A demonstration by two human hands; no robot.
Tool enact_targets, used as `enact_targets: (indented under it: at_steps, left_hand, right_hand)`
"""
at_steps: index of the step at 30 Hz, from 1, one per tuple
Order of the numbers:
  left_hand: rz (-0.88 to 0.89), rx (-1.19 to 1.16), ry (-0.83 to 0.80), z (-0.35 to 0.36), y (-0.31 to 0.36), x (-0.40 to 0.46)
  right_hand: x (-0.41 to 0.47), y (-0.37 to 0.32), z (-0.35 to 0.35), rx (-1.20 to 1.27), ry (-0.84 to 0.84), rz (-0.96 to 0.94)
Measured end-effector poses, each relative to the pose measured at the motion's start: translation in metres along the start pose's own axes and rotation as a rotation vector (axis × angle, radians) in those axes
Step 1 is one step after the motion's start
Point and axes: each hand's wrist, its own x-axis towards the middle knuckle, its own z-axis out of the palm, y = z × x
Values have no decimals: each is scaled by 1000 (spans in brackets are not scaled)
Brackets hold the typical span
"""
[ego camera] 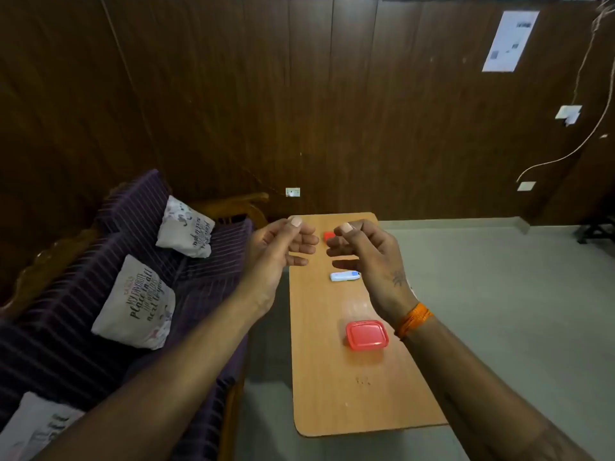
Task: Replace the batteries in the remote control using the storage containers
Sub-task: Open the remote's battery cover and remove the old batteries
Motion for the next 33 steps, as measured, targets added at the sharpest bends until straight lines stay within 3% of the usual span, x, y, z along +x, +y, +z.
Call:
enact_targets:
  at_steps: [17,33]
  left_hand:
    - [-67,3,-56,36,-68,180]
    - [-191,95,-572,55,-142,400]
  right_hand:
    - [171,87,-14,4,65,102]
    - [304,157,19,39,570,247]
